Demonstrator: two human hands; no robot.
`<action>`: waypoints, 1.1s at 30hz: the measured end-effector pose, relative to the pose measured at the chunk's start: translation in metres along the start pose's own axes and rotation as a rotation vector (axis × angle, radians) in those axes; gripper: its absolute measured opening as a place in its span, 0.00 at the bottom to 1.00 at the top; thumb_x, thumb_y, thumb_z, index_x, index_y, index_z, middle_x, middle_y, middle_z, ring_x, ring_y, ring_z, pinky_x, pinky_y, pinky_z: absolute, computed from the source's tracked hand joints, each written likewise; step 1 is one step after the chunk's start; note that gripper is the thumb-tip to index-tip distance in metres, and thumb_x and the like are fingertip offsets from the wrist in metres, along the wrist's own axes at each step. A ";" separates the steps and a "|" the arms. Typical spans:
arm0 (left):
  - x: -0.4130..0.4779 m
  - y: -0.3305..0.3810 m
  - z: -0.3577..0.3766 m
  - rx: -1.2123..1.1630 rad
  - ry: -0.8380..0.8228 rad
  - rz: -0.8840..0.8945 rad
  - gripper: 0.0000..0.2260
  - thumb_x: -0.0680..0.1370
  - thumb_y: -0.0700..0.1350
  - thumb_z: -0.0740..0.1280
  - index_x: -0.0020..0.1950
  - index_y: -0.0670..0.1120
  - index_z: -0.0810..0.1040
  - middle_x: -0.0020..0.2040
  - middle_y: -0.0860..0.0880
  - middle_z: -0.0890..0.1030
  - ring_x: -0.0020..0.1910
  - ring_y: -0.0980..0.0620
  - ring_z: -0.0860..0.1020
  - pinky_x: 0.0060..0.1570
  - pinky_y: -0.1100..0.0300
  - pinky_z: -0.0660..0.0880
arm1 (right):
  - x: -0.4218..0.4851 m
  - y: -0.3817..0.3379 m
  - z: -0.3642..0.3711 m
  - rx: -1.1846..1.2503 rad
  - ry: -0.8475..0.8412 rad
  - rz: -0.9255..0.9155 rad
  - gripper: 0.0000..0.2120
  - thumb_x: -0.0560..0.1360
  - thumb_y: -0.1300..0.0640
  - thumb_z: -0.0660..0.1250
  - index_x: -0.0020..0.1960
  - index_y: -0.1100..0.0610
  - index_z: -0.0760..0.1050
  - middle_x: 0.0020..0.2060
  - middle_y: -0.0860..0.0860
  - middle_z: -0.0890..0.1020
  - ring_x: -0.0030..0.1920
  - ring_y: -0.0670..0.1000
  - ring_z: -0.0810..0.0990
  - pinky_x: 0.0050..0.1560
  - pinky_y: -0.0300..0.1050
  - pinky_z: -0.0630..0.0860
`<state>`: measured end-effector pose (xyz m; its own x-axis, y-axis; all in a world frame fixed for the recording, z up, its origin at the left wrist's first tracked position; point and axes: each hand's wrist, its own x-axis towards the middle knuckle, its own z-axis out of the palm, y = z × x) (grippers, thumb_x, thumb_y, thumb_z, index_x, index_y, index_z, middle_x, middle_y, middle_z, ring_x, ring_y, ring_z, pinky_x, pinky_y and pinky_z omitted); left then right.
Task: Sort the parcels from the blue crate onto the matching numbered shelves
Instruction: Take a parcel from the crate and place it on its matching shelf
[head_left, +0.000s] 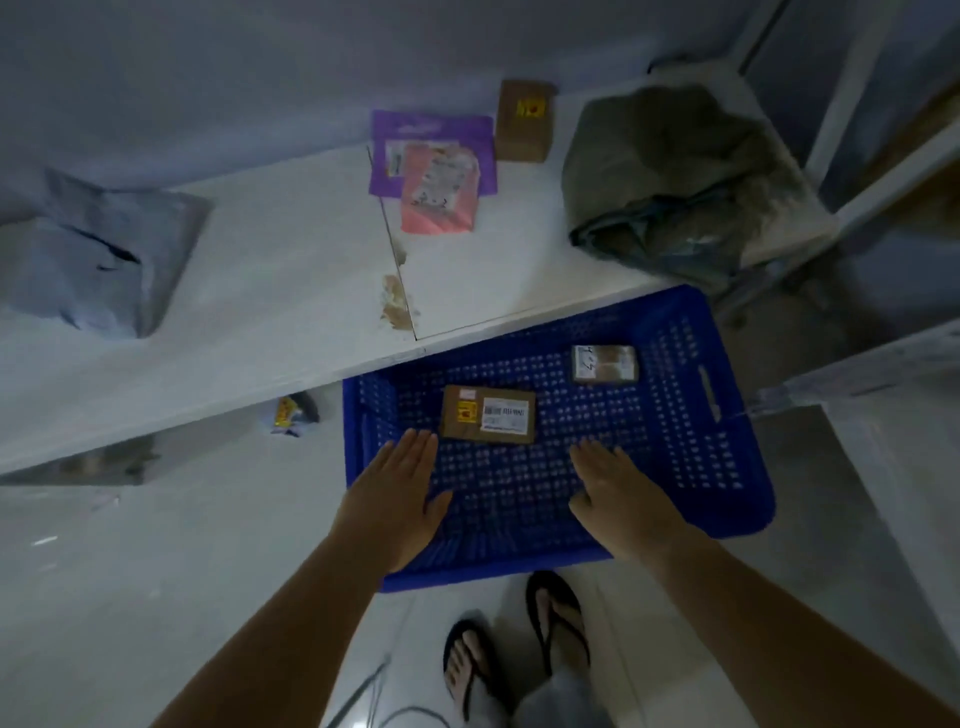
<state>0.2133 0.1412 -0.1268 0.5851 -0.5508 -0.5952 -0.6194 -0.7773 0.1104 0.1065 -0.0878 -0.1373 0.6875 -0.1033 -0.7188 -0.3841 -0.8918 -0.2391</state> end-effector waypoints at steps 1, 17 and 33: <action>0.021 -0.004 0.020 -0.005 -0.022 0.001 0.31 0.81 0.58 0.45 0.76 0.45 0.36 0.78 0.48 0.39 0.77 0.53 0.39 0.76 0.58 0.40 | 0.024 0.007 0.014 0.022 -0.022 0.016 0.28 0.82 0.52 0.45 0.77 0.60 0.41 0.78 0.54 0.43 0.77 0.51 0.41 0.77 0.47 0.40; 0.310 -0.054 0.265 -0.425 -0.042 -0.361 0.31 0.81 0.58 0.49 0.77 0.46 0.39 0.78 0.49 0.41 0.77 0.51 0.42 0.76 0.53 0.45 | 0.322 0.094 0.185 0.256 -0.053 0.198 0.31 0.82 0.47 0.49 0.78 0.58 0.41 0.78 0.52 0.44 0.78 0.52 0.43 0.75 0.45 0.43; 0.309 -0.034 0.253 -1.544 0.050 -0.762 0.24 0.77 0.46 0.67 0.70 0.42 0.65 0.66 0.41 0.72 0.59 0.42 0.74 0.60 0.43 0.73 | 0.325 0.067 0.159 1.376 0.259 0.463 0.14 0.79 0.54 0.61 0.62 0.55 0.63 0.56 0.57 0.73 0.58 0.57 0.74 0.56 0.55 0.72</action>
<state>0.2832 0.0742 -0.5157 0.5183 0.0670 -0.8525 0.8030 -0.3811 0.4583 0.2060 -0.1108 -0.4910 0.3747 -0.4627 -0.8035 -0.7636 0.3376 -0.5505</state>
